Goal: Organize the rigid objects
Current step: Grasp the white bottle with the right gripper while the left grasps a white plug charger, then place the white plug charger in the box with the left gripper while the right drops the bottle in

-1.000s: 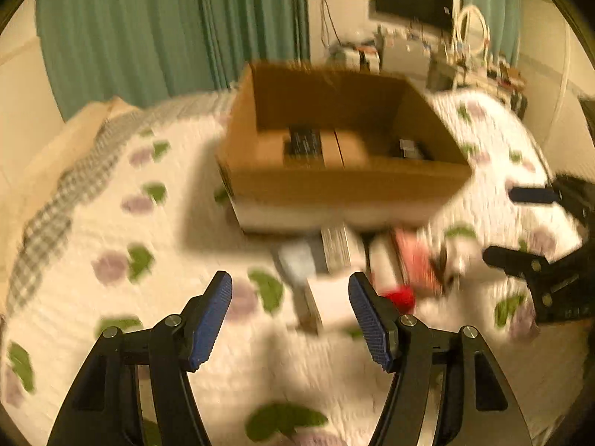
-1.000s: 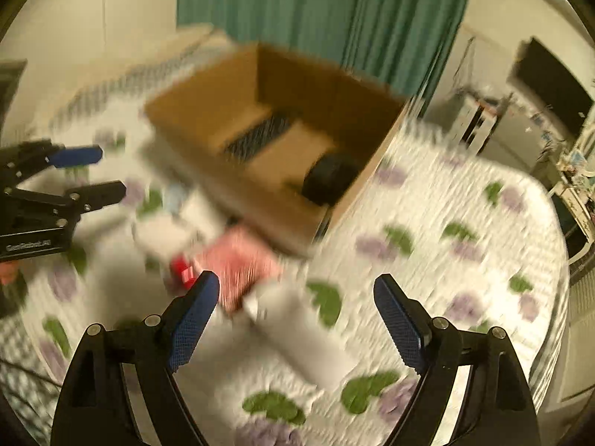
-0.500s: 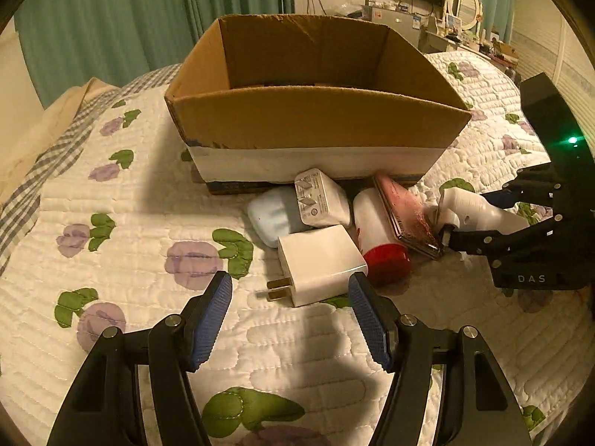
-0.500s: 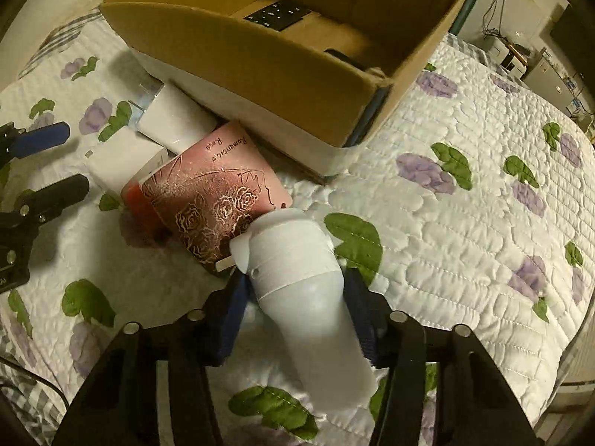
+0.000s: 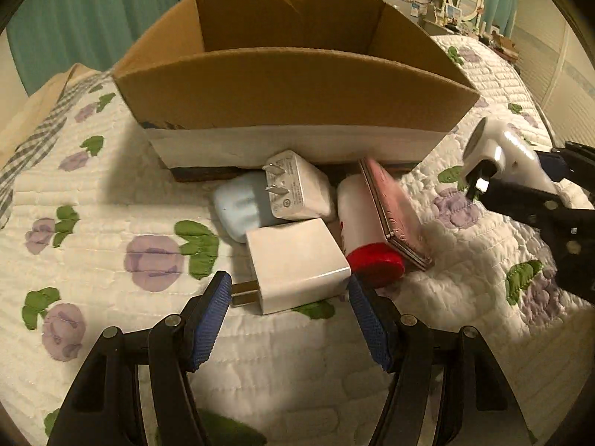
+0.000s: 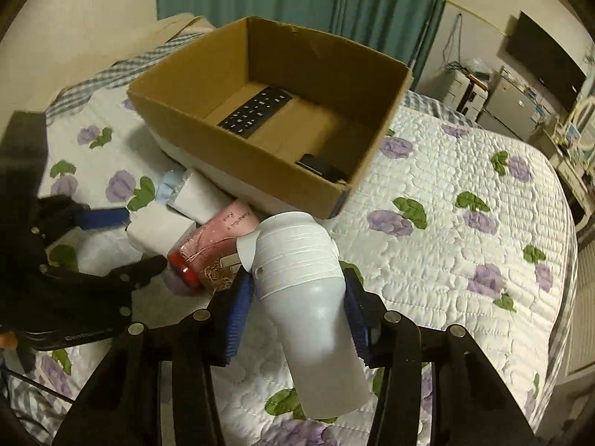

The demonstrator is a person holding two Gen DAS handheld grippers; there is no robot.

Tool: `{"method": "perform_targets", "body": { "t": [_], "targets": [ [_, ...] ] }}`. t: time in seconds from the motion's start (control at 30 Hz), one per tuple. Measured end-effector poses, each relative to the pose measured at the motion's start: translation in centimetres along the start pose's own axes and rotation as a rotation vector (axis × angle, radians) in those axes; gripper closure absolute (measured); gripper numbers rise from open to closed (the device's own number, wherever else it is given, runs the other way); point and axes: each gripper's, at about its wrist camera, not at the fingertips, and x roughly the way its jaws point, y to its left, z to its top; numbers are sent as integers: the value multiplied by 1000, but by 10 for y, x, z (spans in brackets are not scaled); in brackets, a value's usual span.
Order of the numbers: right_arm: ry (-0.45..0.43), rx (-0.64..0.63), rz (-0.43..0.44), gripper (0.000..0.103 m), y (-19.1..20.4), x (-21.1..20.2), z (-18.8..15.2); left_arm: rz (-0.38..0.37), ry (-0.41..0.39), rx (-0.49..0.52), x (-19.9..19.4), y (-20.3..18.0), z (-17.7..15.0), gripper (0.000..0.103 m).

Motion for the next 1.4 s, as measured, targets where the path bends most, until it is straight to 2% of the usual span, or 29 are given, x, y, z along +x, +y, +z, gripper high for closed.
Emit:
{"method": "perform_targets", "body": {
  "t": [0.23,0.4,0.53,0.7,0.9,1.0,1.13,1.23,1.4],
  "targets": [
    [-17,36,14,56,-5,-3,-4,85,34,0,18,-1,3,33],
    [-15,34,9,56,-4,-3,-4,63,32,-58,14,17,4,34],
    [-2,29,0,56,-2,1,-4,88,19,-27,18,12,9,36],
    [-12,29,-30,56,1,-3,-5,45,-10,-9,8,8,6,37],
    [-57,58,-44,56,7,-31,-3,-29,-95,-7,-44,8,-1,37],
    [-89,62,-64,56,11,-49,4,-49,-177,-6,-78,11,7,37],
    [-149,44,-82,56,16,-74,26,-77,-290,6,-118,13,40,37],
    [-194,30,-95,56,18,-87,47,-47,-364,26,-131,16,70,37],
    [-239,23,-96,56,12,-86,83,-16,-408,33,-125,29,115,37]
  ]
}}
